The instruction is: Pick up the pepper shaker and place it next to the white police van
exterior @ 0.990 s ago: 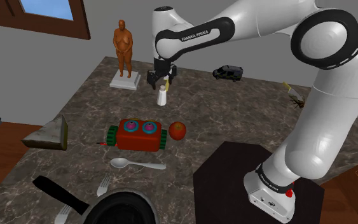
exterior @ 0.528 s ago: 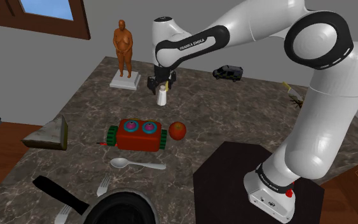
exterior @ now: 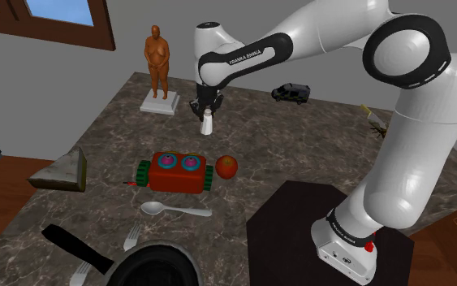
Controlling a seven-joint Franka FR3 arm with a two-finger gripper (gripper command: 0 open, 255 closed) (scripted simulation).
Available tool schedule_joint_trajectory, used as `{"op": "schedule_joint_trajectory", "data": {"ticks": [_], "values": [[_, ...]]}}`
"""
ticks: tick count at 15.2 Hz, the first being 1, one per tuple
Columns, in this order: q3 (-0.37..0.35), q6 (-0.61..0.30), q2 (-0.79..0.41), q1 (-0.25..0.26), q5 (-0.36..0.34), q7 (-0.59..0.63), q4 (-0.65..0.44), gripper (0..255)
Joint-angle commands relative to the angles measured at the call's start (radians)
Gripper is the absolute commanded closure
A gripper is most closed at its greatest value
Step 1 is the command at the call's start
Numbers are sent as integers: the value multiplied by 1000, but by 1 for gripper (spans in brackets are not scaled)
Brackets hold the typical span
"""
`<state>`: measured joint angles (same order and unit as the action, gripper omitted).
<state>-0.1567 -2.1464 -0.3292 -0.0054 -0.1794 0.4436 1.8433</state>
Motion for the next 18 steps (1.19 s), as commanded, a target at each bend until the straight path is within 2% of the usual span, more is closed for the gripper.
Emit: {"op": "schedule_joint_trajectory", "data": {"ticks": [1,8,18], "values": [[0,0,0,0,0,0,0,255],[0,0,0,0,0,0,0,255],[-6,115,54,-2,19,-21,-62,255]]}}
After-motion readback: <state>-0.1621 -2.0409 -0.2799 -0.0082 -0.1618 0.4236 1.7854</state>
